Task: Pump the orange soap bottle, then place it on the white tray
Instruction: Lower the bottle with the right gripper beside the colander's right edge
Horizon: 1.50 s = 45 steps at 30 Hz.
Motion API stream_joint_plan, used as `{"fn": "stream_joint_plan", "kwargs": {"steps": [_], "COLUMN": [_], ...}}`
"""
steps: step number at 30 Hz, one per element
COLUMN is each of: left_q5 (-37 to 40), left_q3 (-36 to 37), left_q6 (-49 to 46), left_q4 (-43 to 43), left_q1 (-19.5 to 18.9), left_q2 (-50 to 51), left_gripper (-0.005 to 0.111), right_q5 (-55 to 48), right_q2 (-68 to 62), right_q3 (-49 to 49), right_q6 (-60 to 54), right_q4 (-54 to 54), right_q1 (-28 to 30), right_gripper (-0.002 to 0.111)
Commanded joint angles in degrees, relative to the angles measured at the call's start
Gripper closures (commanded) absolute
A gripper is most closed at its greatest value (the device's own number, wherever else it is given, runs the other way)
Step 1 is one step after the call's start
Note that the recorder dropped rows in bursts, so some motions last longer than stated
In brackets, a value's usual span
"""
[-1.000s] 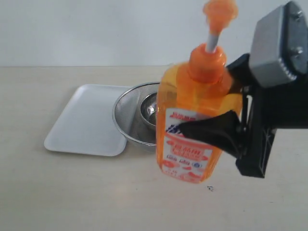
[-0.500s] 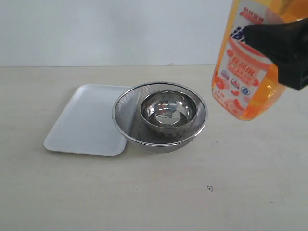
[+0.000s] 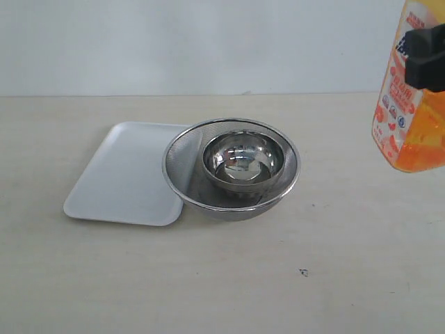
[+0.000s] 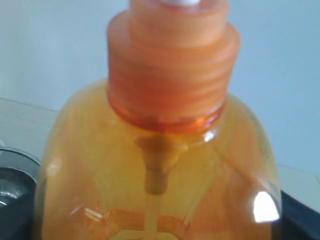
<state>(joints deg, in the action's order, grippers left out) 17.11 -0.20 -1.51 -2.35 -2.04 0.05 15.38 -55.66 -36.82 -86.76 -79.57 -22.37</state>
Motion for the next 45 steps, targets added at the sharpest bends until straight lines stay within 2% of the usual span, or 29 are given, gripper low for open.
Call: {"fn": "stream_joint_plan", "kwargs": {"steps": [1,8,14,22,35,45], "left_q5": [0.02,0.02,0.02,0.02,0.02,0.02], "left_q3": [0.20,0.20,0.20,0.20,0.20,0.20], "left_q6": [0.39,0.39,0.39,0.39,0.39,0.39], "left_q4": [0.04,0.04,0.04,0.04,0.04,0.04], "left_q1": [-0.03,-0.03,-0.03,-0.03,-0.03,-0.03], "left_q2": [-0.05,-0.05,-0.05,-0.05,-0.05,-0.05], "left_gripper": [0.102,0.102,0.102,0.102,0.102,0.102], "right_q5": [4.65,10.63,16.43,20.37,24.82,24.83], "right_q2": [-4.78,-13.50,-20.24,-27.85,-35.30,-36.07], "right_q3": [-0.49,-0.49,-0.63,-5.19,-6.11,-6.77], "right_q6": [5.35,28.98,40.04,37.05,37.16,41.34], "right_q4": [6.76,30.73,44.50,43.25,42.63,43.09], "right_q1": [-0.05,-0.05,-0.86,-6.80,-6.81,-6.81], "right_gripper": [0.108,0.108,0.108,0.108,0.108,0.108]}}
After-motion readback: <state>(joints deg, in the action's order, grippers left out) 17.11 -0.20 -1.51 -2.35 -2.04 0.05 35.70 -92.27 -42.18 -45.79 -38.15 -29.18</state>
